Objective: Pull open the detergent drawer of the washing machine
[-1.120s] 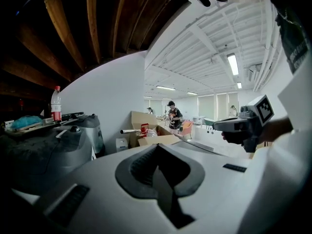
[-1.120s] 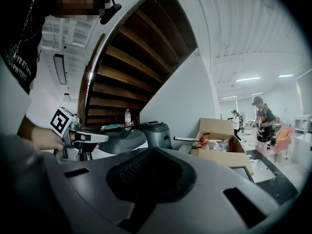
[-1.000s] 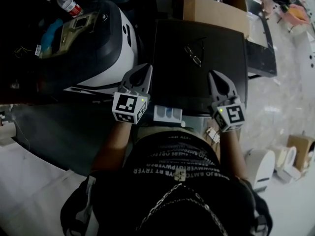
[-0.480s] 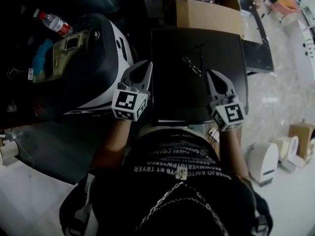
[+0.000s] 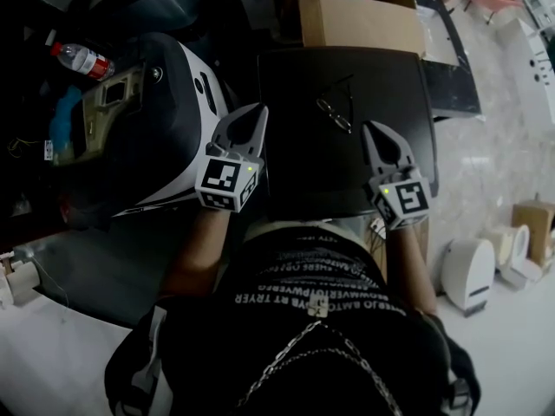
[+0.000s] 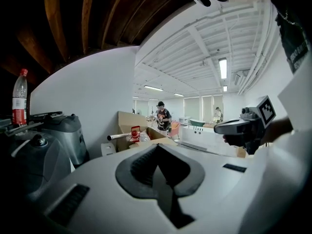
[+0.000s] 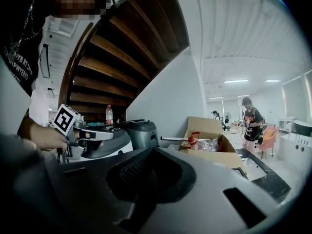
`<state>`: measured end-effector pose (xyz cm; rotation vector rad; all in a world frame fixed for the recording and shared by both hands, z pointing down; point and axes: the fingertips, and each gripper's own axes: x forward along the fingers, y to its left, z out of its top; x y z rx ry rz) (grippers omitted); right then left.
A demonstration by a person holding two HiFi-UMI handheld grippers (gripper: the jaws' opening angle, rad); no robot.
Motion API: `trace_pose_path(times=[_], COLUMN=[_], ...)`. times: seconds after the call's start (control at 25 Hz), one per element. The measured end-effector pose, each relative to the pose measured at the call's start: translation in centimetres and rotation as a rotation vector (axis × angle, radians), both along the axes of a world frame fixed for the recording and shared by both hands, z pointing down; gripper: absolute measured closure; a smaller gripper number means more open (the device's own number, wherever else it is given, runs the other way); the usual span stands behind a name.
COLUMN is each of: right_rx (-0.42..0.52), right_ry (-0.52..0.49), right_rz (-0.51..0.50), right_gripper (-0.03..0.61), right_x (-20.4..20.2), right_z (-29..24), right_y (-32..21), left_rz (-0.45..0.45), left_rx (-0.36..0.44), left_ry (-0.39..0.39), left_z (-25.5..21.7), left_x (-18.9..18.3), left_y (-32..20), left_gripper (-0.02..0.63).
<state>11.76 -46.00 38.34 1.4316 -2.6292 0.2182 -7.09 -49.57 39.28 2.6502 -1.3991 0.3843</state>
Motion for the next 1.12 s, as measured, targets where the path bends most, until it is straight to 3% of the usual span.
trace_pose_path(times=[0.44, 1.12], right_rx=[-0.021, -0.039], right_ry=[-0.004, -0.009], right_rz=[-0.039, -0.157], right_gripper=[0.586, 0.584], right_x=[2.2, 5.0], right_z=[0.3, 1.9], right_y=[3.1, 12.4], left_rz=[-0.056, -0.222], left_rx=[-0.031, -0.057], left_ry=[-0.009, -0.035], left_z=[0.7, 1.6], left_x=[1.2, 1.9], left_y=[4.0, 17.7], left_gripper=[0.611, 0.611])
